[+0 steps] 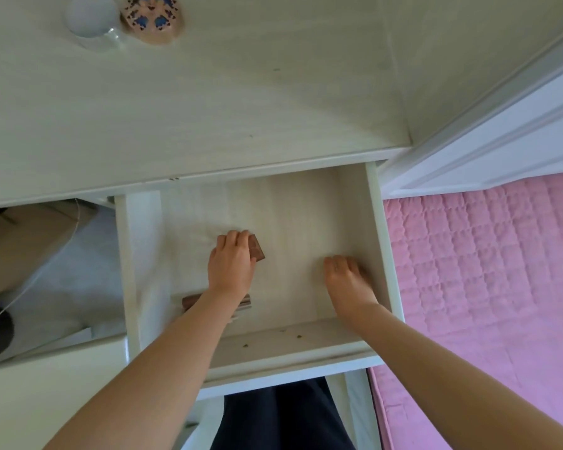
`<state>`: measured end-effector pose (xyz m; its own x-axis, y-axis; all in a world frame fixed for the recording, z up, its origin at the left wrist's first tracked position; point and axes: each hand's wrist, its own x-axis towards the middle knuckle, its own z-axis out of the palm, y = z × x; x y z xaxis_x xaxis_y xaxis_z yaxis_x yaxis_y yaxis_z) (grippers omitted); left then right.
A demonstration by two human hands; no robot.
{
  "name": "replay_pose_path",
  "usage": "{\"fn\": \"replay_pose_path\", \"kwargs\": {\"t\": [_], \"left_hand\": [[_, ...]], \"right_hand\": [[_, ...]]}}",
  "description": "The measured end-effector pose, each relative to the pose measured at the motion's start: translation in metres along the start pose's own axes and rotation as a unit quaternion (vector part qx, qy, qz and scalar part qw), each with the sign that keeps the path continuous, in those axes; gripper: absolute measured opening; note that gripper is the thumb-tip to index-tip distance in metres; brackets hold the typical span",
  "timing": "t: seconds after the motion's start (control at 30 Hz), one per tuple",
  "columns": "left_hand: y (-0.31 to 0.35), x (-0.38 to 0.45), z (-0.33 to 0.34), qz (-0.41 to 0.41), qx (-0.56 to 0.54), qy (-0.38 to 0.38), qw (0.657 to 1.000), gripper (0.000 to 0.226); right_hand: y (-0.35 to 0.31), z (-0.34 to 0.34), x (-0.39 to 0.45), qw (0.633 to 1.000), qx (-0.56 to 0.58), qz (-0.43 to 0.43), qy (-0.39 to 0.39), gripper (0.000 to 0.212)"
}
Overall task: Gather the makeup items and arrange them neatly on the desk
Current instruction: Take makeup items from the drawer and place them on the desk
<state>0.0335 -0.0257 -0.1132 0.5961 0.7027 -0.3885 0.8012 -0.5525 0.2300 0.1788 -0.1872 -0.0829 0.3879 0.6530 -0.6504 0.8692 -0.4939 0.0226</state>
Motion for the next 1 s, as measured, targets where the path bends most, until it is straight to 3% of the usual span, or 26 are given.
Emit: {"fn": "replay_pose_path", "kwargs": {"t": [0.2,0.5,0.67,0.73,0.83,1.0], "left_hand": [[0.001,0.004,0.0,-0.018,-0.004,-0.009,1.0,0.05],[0.004,-0.003,0.001,-0.002,-0.026,-0.02,0.999,0.044],[-0.001,-0.004,-0.004,0.006,-0.118,-0.035,0.992,0.03],[-0.003,-0.006,-0.007,-0.002,-0.178,-0.053,0.983,0.029],[-0.004,-0.015,-0.011,-0.013,-0.258,-0.081,0.963,0.031],[-0.001,-0.034,-0.03,-0.083,-0.402,-0.065,0.91,0.033]], "right_hand": [[0.002,0.006,0.002,0.999,-0.034,0.014,-0.021,0.053],[0.005,0.009,0.005,0.994,-0.102,-0.031,-0.031,0.03],[0.007,0.007,0.003,0.996,-0.065,-0.036,-0.04,0.049],[0.009,0.004,0.001,0.997,-0.028,-0.046,-0.06,0.052],[0.012,-0.005,-0.003,0.987,0.133,-0.03,-0.09,0.051],[0.006,-0.03,-0.014,0.952,0.301,-0.004,-0.05,0.047]]}}
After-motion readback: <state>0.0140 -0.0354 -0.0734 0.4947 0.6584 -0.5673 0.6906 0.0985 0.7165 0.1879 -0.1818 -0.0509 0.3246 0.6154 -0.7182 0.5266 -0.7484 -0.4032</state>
